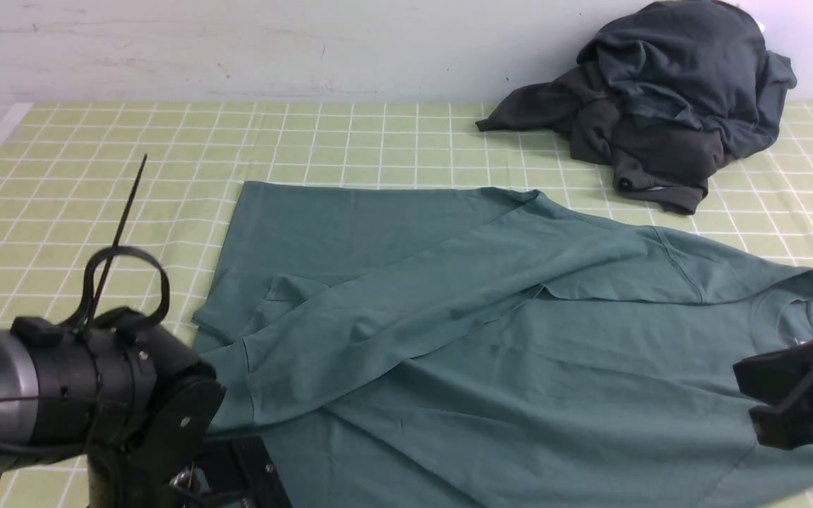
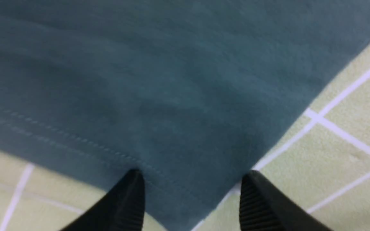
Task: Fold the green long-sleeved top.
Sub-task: Use both arms simultaneously to clamp the lower edge of the clothing fabric
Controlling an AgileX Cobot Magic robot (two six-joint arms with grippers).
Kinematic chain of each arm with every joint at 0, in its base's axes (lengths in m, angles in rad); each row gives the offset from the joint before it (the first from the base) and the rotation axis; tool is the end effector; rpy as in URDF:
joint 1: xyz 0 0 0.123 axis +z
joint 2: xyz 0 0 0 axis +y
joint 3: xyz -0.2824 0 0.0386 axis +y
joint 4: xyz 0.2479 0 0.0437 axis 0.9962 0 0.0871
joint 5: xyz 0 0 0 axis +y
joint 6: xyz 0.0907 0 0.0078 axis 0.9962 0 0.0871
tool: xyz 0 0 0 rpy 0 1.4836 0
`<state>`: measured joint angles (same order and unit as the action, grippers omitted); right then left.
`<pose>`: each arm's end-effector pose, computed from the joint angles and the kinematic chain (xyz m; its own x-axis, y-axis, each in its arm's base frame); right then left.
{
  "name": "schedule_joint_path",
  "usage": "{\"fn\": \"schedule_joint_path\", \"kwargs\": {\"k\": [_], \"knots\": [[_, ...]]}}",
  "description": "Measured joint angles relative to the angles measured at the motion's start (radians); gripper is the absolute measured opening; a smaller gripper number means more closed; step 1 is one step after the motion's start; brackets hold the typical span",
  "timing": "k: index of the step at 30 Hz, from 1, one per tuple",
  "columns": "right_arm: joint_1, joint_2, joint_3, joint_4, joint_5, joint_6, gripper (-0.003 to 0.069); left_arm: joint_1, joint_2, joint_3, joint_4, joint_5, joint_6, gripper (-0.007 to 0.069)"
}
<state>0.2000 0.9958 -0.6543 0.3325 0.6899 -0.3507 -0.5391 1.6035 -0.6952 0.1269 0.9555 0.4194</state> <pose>0.1737 0.0545 0.2684 -0.7459 -0.2413 -0.6208 -0.3871 0.9155 0.1093 0.1906 -0.1030 0.1467 -0.4906 0.8419 0.2247 0.8633 0.5046 -0.0057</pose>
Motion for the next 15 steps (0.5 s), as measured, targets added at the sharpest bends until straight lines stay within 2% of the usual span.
{"fn": "schedule_joint_path", "kwargs": {"k": [8,13,14,15], "knots": [[0.000,0.000,0.000,0.033,0.000,-0.036,-0.0010,0.000,-0.017,0.008,-0.071,-0.023,0.125,0.0373],[0.000,0.000,0.000,0.052,0.006,-0.060,-0.0010,-0.001,-0.018,0.010,-0.061,-0.053,0.149,0.0251],[0.000,0.000,0.000,0.057,0.006,-0.061,-0.0010,-0.001,-0.019,0.010,-0.051,-0.063,0.146,0.0182],[0.000,0.000,0.000,0.057,0.006,-0.061,-0.0010,-0.001,-0.019,0.010,-0.050,-0.063,0.146,0.0173]]}}
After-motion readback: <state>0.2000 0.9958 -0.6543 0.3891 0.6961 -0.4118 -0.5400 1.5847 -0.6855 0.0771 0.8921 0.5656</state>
